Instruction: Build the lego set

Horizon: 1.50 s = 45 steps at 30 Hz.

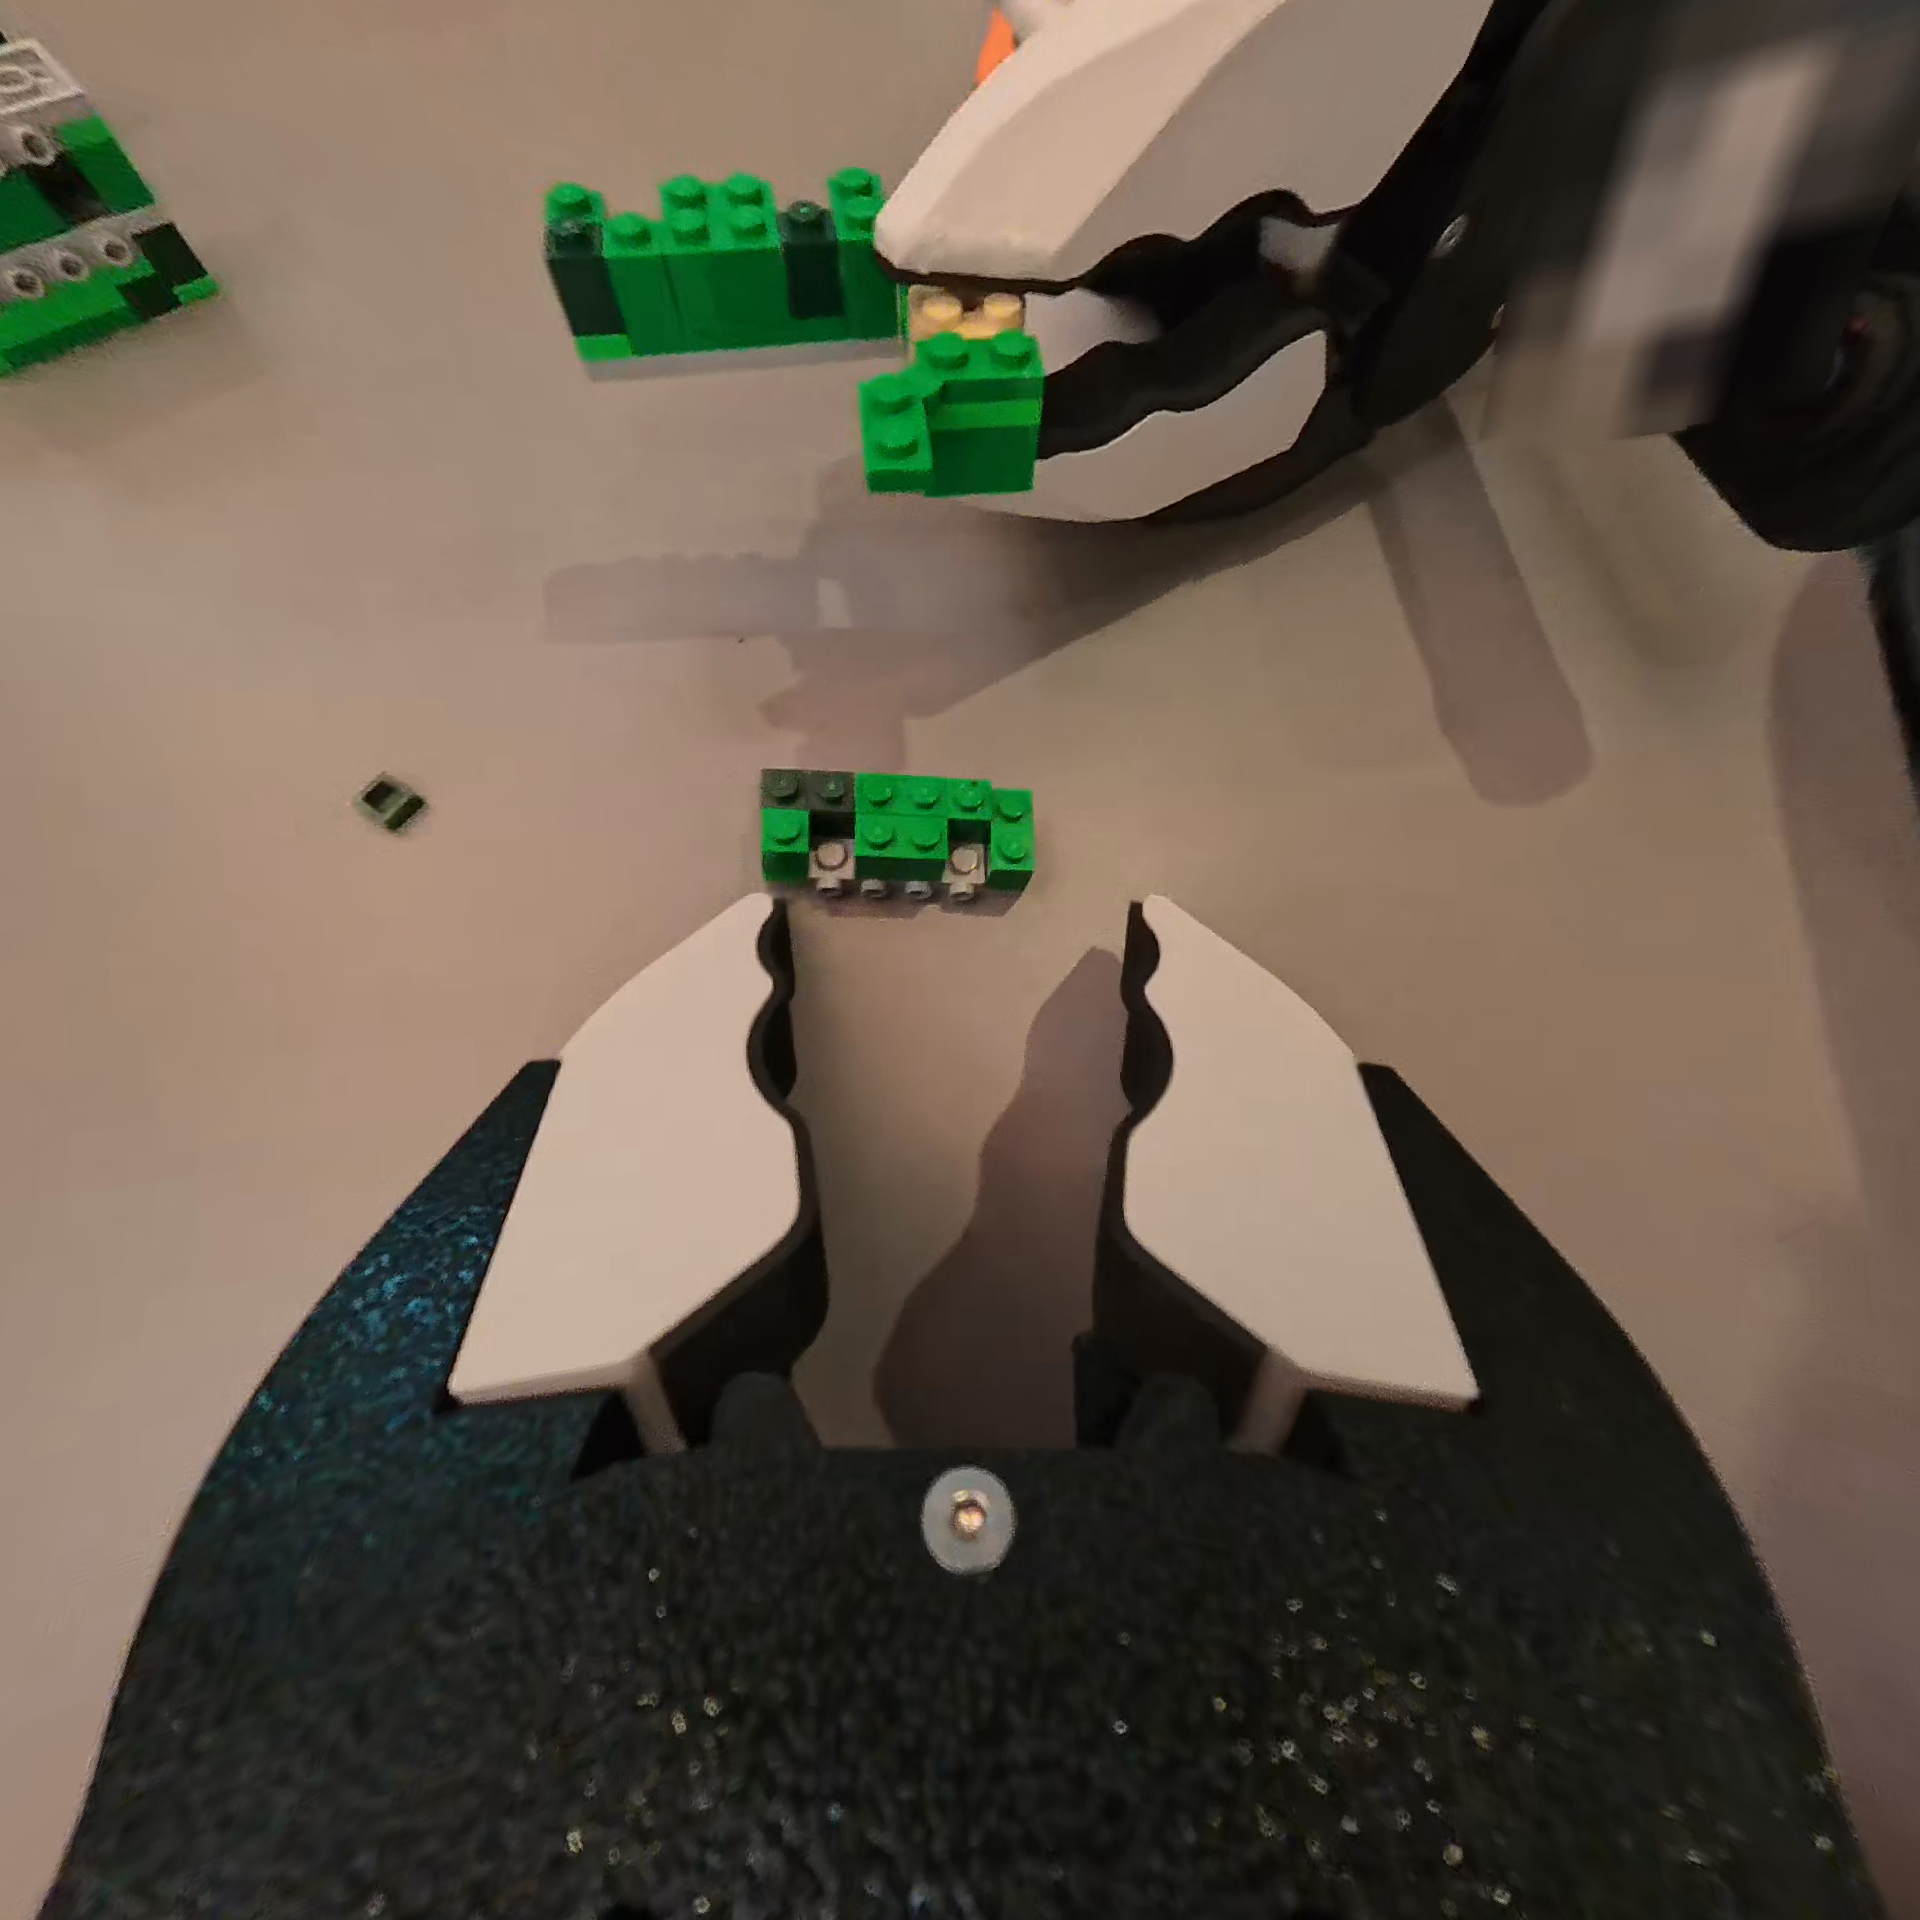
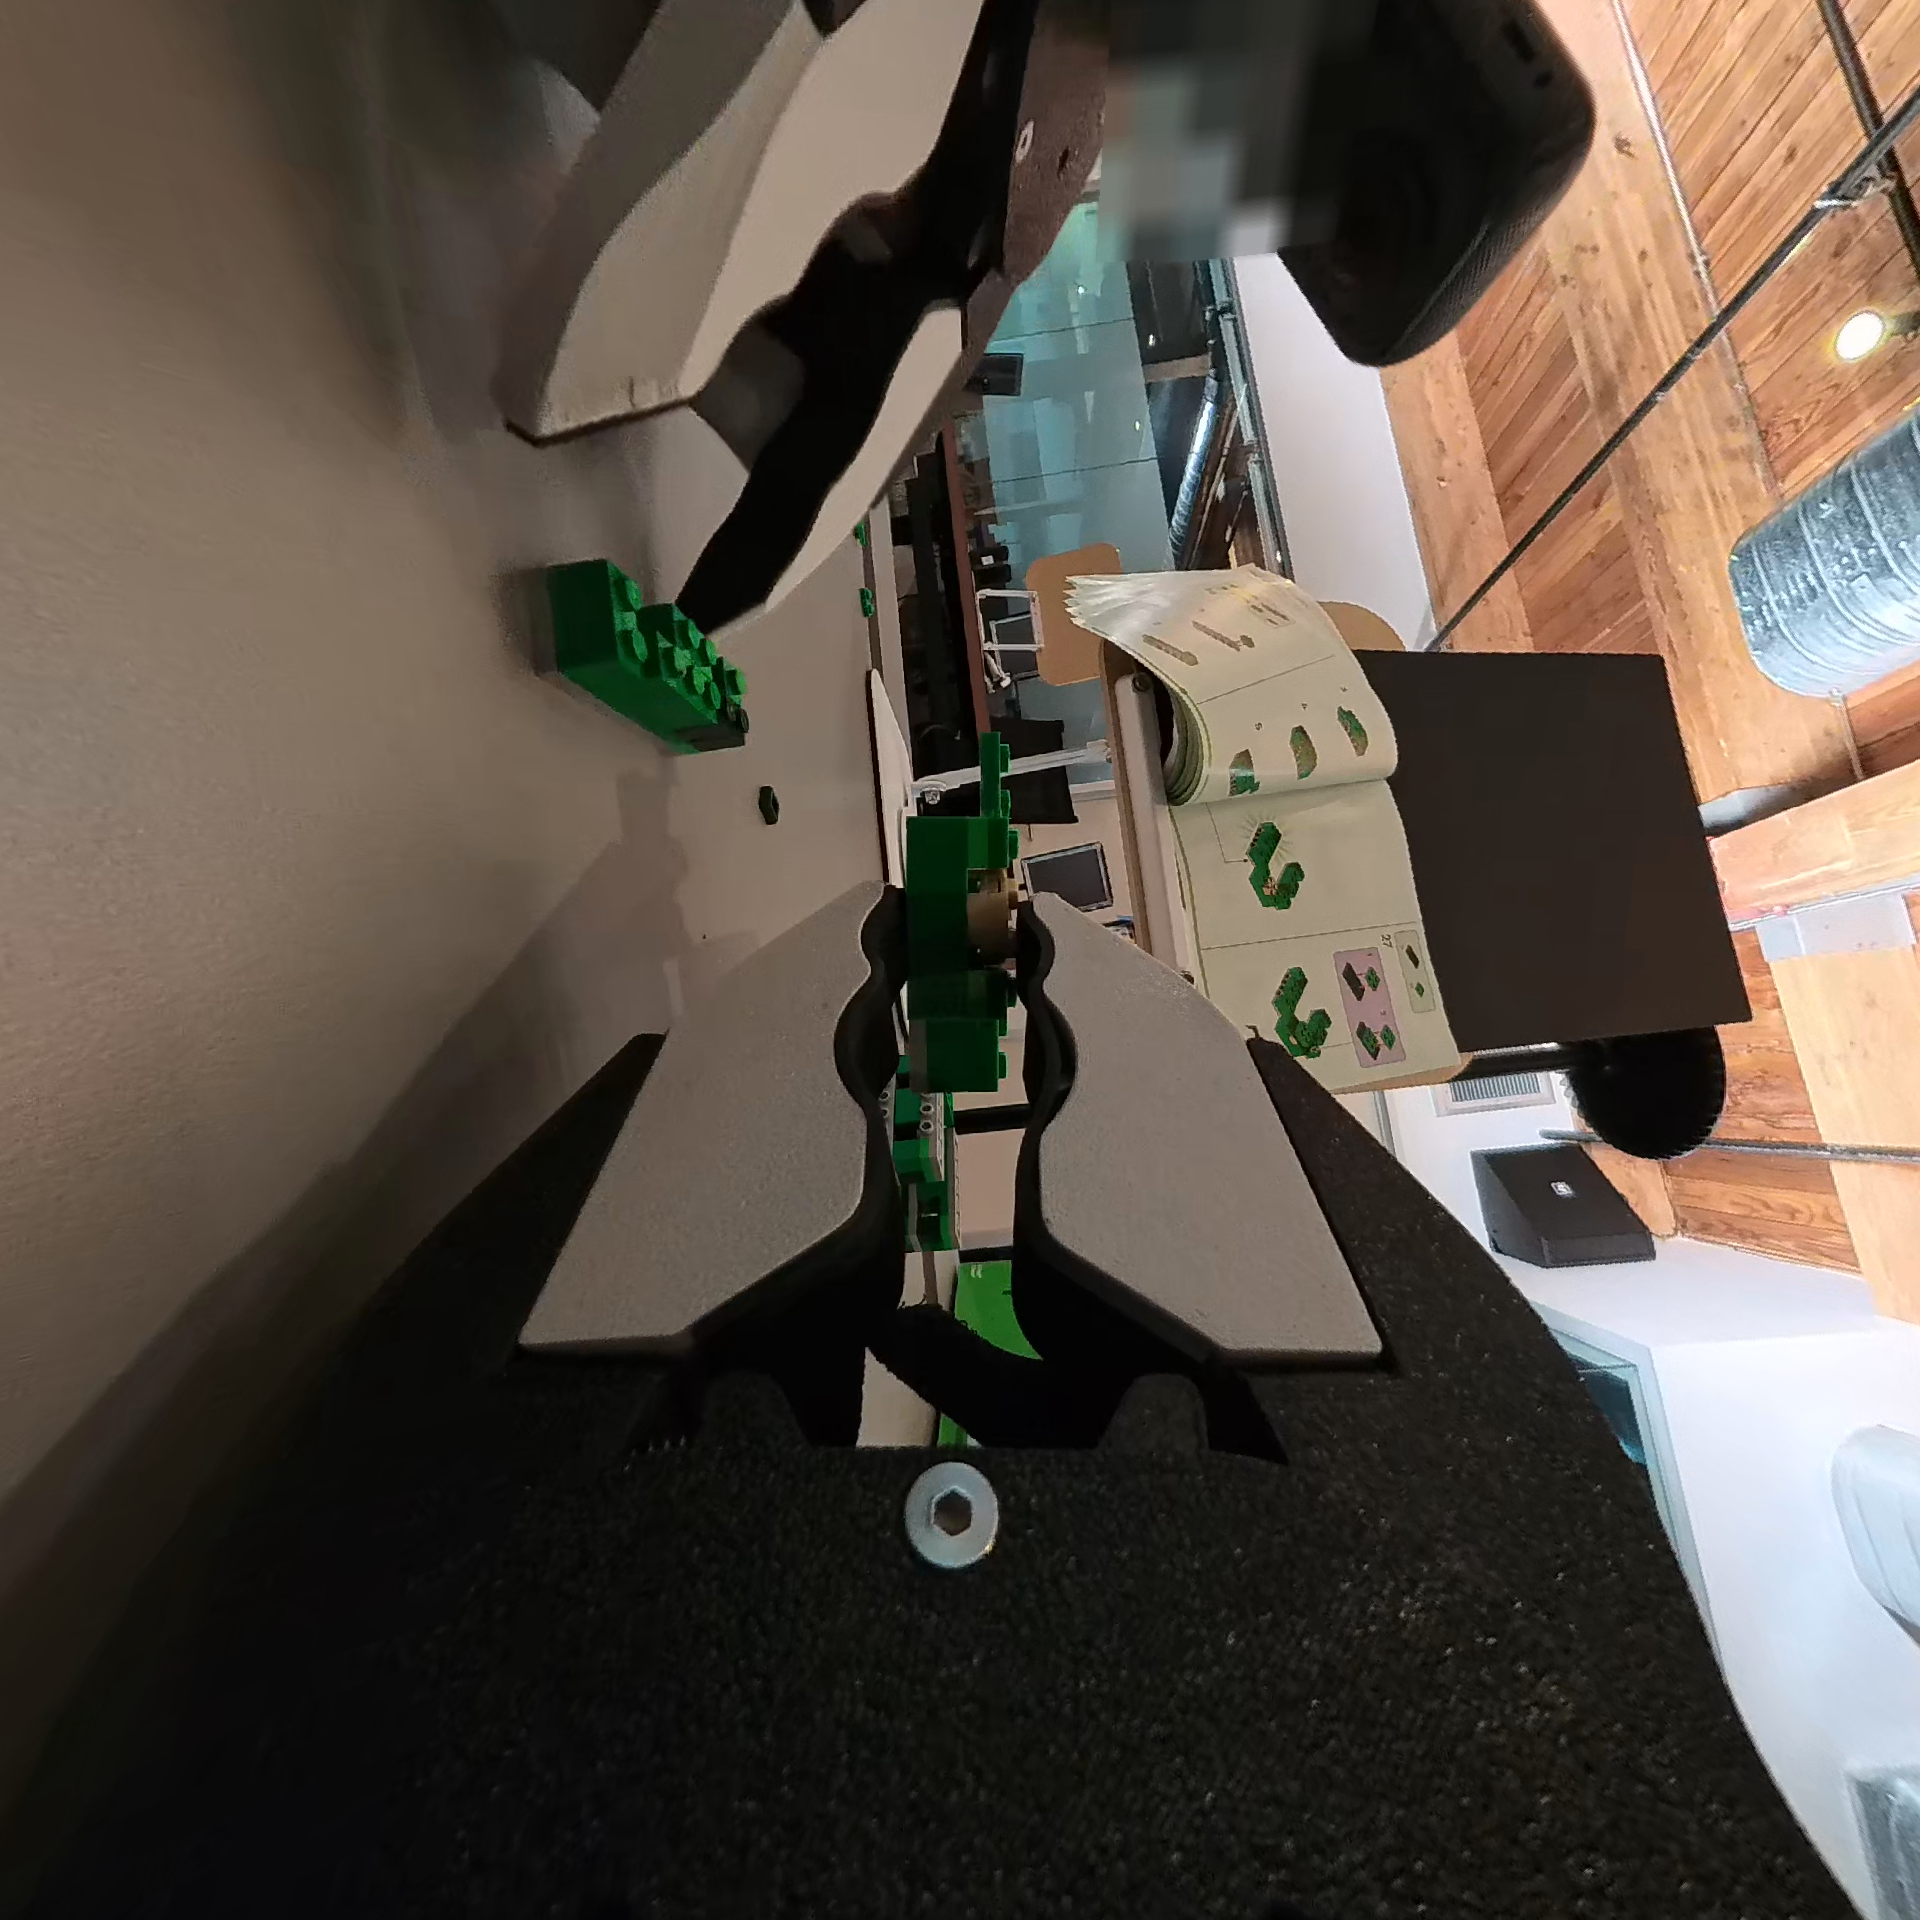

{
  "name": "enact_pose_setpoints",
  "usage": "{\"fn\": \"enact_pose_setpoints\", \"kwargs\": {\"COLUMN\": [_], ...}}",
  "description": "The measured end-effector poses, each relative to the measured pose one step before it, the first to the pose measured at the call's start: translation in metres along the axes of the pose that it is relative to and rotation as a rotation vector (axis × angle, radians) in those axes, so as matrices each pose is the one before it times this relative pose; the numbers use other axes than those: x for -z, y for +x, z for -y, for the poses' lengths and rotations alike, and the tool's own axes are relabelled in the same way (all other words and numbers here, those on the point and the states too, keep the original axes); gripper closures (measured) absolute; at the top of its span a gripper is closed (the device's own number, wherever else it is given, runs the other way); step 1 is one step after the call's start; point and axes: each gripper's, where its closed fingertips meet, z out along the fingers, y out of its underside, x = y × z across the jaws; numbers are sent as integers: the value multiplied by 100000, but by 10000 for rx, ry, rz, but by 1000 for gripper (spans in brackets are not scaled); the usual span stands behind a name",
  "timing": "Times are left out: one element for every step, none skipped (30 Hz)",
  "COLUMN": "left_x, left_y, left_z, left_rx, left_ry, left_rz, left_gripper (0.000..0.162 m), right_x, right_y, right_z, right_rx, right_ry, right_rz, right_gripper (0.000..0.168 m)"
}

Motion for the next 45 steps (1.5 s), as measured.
{"fn": "enact_pose_setpoints", "kwargs": {"left_x": [237, 265, 240, 167, 57, -57, -152, -195, -189, -174, -126, -94, -78, -63, -45, -45, -47, -45, -35, -31, -24, -26, -18, -9, -10, 0, -20, -17, -17, -23, -1, 3, 27, 16, 9, 14, 10, 6, 23, 20, 18, 20, 28, 52, 63], "left_y": [-208, -317, -307, -223, -139, -12, 58, 28, 28, 21, 88, 86, 83, 69, 55, 73, 49, 55, 46, 67, 75, 40, 16, 28, 19, 18, 27, 61, 78, 78, 46, 57, 37, 19, 52, 89, 108, 126, 84, 9, -57, -51, -62, -79, -57], "left_z": [-9, 90, 233, 328, 351, 204, -38, -220, -228, -156, -37, 35, 20, -19, -39, -50, -48, -34, -35, -20, -23, -26, -26, -1, -11, -10, -23, -30, -15, -23, -1, -1, -5, -9, -6, -11, -8, -6, -11, -20, -16, -20, -11, 14, 27], "left_rx": [79, 64, 34, -1, -29, -56, -77, -69, -85, -96, -82, -36, -6, 0, -7, -5, -5, -16, -19, -4, 7, -2, -13, -16, -13, -11, -14, -11, -9, -4, -6, 1, 12, 11, 2, -1, 2, 5, 3, -1, -5, -8, -11, -20, -19], "left_ry": [83, 138, 201, 242, 227, 121, -48, -195, -205, -155, -74, -22, -15, -36, -45, -45, -43, -38, -29, -24, -23, -29, -19, -7, -6, -11, -17, -22, -20, -20, -1, 3, 4, 4, 3, 2, 1, -1, -8, -4, -1, -5, 0, 9, 23], "left_rz": [59, 135, 145, 115, 101, 27, 4, 31, 45, 60, 8, -11, -34, -26, -19, -37, -19, -18, -17, -35, -52, -25, -6, -10, -6, -4, -15, -29, -46, -44, -28, -38, -30, -23, -38, -62, -81, -88, -60, -11, 38, 31, 45, 56, 49], "left_gripper": [101, 101, 101, 101, 102, 103, 104, 104, 104, 104, 104, 104, 104, 104, 104, 105, 105, 105, 105, 106, 107, 107, 108, 108, 109, 109, 110, 110, 111, 111, 111, 111, 112, 112, 113, 114, 116, 117, 118, 118, 118, 118, 118, 118, 119], "right_x": [8, 10, 2, 6, -3, -2, -4, 8, 3, 1, -9, -9, 0, -9, -6, -4, -7, -1, -8, 3, -2, -2, 1, 1, 0, 3, 9, 2, 10, 3, 0, -6, 1, 3, 0, -1, -1, 1, 11, -2, 8, 8, -1, 9, -1], "right_y": [5, 1, 2, 2, -16, -11, -5, 2, 2, 0, -17, -16, -17, -25, -25, -18, -14, -13, -8, -7, -10, -10, -17, -8, -5, -11, -1, -2, -12, -16, -11, -12, -23, -2, -10, -5, -20, -17, -11, -1, -6, -5, 6, -3, -4], "right_z": [17, 13, 27, 19, 5, 18, 8, 1, -4, -16, -12, 1, 13, 13, 7, 6, -2, -13, -1, 8, 4, 4, 11, 13, 0, 8, -1, 11, -4, 8, -2, 9, -5, 9, -1, 2, 0, -3, 7, 4, 1, 0, 3, -2, 2], "right_rx": [-11, -15, -10, -8, -6, -1, -1, -6, -8, -10, -10, -3, 5, 10, 10, 5, -2, -6, -4, -1, -1, 0, 2, 2, 3, 3, 1, 3, 5, 8, 9, 9, 8, 5, 3, 3, 4, 6, 6, 2, -2, -2, -2, -2, -1], "right_ry": [6, 12, 14, 9, 4, 6, 6, 2, -4, -6, -4, -1, 4, 3, -2, -4, -4, -3, -3, -1, 3, 3, 2, 3, 0, 0, 1, 1, 0, -1, -1, -2, -2, -1, 0, 2, 1, -1, 1, 3, 3, 2, 1, 1, 1], "right_rz": [5, 7, 0, 1, 9, 7, 3, 3, 1, 3, 8, 11, 7, 8, 8, 8, 9, 7, 4, 4, 7, 8, 6, 6, 5, 1, 2, 2, 5, 7, 6, 6, 6, 3, 2, 6, 10, 9, 3, 2, 4, 3, 2, 1, 2], "right_gripper": [149, 149, 149, 149, 149, 149, 149, 149, 149, 149, 149, 149, 149, 149, 149, 149, 149, 149, 149, 149, 149, 149, 149, 149, 149, 149, 149, 149, 149, 149, 149, 149, 149, 149, 149, 149, 149, 149, 149, 149, 149, 149, 149, 149, 149]}}
